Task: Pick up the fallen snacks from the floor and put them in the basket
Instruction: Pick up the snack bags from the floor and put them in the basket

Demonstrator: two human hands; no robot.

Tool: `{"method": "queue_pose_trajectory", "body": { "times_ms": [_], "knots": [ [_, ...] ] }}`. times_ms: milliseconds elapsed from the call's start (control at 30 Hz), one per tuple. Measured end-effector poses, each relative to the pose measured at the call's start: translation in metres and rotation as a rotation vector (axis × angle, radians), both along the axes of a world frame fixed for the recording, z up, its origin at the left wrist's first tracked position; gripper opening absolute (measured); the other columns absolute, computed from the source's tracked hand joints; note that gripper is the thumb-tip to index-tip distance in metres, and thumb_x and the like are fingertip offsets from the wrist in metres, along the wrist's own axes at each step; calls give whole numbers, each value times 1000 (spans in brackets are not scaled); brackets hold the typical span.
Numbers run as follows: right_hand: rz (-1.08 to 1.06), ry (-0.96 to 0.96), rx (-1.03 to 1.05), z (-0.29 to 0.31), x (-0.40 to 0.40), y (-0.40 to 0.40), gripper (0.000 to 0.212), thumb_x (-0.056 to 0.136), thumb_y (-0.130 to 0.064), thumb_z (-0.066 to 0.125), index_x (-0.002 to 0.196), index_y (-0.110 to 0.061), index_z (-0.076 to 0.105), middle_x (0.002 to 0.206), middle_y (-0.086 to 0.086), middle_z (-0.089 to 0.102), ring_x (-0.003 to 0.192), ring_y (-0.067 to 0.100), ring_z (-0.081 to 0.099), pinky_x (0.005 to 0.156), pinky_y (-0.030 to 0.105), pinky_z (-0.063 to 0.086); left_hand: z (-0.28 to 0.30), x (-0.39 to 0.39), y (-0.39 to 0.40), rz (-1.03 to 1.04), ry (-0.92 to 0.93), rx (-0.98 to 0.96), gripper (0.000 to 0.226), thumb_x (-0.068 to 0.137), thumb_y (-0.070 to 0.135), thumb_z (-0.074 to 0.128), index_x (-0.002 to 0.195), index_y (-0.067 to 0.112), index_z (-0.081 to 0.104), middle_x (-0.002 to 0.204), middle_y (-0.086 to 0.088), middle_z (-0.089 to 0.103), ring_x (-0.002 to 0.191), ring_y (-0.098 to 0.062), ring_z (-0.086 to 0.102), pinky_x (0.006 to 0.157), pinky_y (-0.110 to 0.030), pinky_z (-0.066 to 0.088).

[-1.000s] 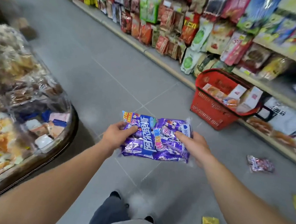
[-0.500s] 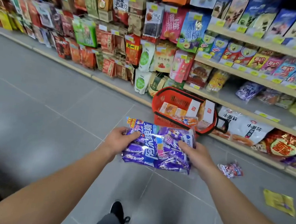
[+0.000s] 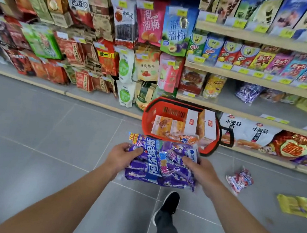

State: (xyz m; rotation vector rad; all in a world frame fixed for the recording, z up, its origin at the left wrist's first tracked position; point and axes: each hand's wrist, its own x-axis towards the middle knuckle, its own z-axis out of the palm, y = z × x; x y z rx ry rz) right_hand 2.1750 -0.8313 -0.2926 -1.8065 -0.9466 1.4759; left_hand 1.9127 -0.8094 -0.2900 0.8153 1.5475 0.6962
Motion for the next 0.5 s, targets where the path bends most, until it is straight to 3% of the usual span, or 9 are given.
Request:
{"method": "queue_pose_trajectory", "body": {
  "times_ms": [100, 167, 300, 433, 500],
  "knots": [
    [26, -2, -24, -24, 15, 60, 20, 87, -33, 75, 103, -21, 71, 88, -1, 78, 82, 20, 75, 80, 36, 57, -21, 13, 56, 5, 57, -49, 35, 81, 33, 78, 106, 12, 64, 92, -7, 76, 76, -23, 75, 78, -42, 61],
    [44, 6, -57, -35, 24, 94, 22, 88, -33, 74, 105, -19, 70, 90, -1, 77, 83, 19, 74, 78, 34, 56, -29, 22, 90, 2, 105, -75, 36, 81, 35, 78, 107, 15, 64, 94, -5, 76, 76, -20, 75, 76, -39, 61],
    [71, 4, -122, -51, 45, 160, 16, 88, -33, 74, 100, -25, 69, 93, 0, 76, 85, 20, 73, 89, 44, 58, -43, 42, 154, -39, 211, -115, 29, 81, 39, 76, 100, 21, 63, 96, -2, 75, 77, -19, 75, 79, -38, 61],
    [76, 43, -179, -49, 56, 215, 21, 89, -34, 73, 105, -29, 59, 93, -4, 71, 79, 15, 72, 66, 29, 58, -50, 55, 202, -62, 302, -136, 22, 82, 40, 75, 94, 26, 62, 94, 1, 73, 77, -17, 73, 75, -32, 59],
    [90, 9, -218, -57, 57, 242, 26, 88, -38, 73, 105, -27, 57, 99, -1, 70, 86, 20, 71, 74, 35, 60, -57, 58, 228, -50, 317, -159, 20, 82, 39, 75, 90, 26, 63, 93, 1, 73, 75, -17, 73, 74, -32, 59]
  ]
}}
